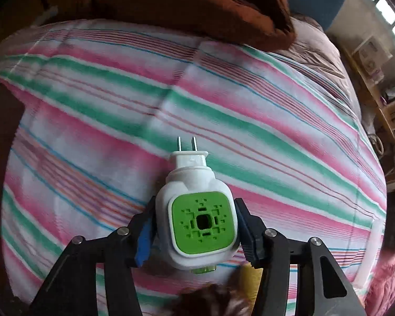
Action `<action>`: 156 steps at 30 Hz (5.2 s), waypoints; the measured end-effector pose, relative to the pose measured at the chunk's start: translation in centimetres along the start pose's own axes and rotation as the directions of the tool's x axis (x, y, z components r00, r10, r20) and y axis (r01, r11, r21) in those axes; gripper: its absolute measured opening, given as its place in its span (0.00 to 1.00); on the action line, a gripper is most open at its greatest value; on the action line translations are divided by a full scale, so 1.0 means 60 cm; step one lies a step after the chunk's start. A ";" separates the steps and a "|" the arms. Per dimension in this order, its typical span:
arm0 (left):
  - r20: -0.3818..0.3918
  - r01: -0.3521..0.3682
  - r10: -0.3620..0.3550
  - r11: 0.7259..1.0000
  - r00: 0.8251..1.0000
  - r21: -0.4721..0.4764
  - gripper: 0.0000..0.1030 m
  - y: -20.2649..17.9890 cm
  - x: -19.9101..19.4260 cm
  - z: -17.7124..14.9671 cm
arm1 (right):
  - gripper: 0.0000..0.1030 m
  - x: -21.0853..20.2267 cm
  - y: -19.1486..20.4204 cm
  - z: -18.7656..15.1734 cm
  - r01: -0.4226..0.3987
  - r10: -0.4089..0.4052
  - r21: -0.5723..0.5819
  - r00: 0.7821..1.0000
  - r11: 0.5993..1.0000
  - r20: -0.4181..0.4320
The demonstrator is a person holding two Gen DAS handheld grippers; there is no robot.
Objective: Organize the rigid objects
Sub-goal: 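Grasp the white plug-in device with green face with the right tool, then carry the red cylinder into the gold tray with the left tool and release, then carry the white plug-in device into the gold tray with the right tool and release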
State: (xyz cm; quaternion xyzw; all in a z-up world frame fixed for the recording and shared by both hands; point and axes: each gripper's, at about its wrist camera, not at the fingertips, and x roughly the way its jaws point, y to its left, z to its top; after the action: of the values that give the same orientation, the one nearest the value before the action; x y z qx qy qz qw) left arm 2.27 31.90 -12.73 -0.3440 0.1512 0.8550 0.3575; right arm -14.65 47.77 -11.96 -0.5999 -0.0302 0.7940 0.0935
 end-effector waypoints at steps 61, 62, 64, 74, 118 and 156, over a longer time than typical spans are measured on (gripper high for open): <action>-0.057 -0.357 0.361 0.867 0.931 -0.349 0.25 0.314 -0.299 -0.016 | 0.51 -0.076 0.152 -0.208 -0.171 0.176 -0.041 0.960 0.984 0.219; -0.061 -0.360 0.362 0.865 0.930 -0.351 0.25 0.317 -0.299 -0.017 | 0.51 -0.076 0.151 -0.207 -0.176 0.180 -0.038 0.959 0.984 0.218; -0.073 -0.361 0.360 0.860 0.930 -0.360 0.25 0.326 -0.296 -0.022 | 0.51 -0.075 0.151 -0.205 -0.177 0.180 -0.036 0.959 0.984 0.218; -0.129 -0.324 0.298 0.842 0.946 -0.431 0.25 0.374 -0.282 -0.047 | 0.51 -0.071 0.155 -0.202 -0.155 0.164 -0.054 0.961 0.986 0.223; -0.198 -0.258 0.186 0.852 0.962 -0.455 0.37 0.586 -0.076 0.098 | 0.51 -0.072 0.164 -0.195 -0.134 0.148 -0.076 0.963 0.988 0.226; -0.029 -0.369 0.392 0.836 0.920 -0.406 0.37 0.379 -0.364 -0.041 | 0.50 -0.080 0.175 -0.198 -0.061 0.039 0.105 0.980 0.993 0.197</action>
State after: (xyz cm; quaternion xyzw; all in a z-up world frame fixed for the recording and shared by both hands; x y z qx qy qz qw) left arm -1.72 3.70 0.99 -0.3495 0.0268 0.9306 0.1057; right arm -3.20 35.82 -12.38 -0.5137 0.0200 0.8515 0.1032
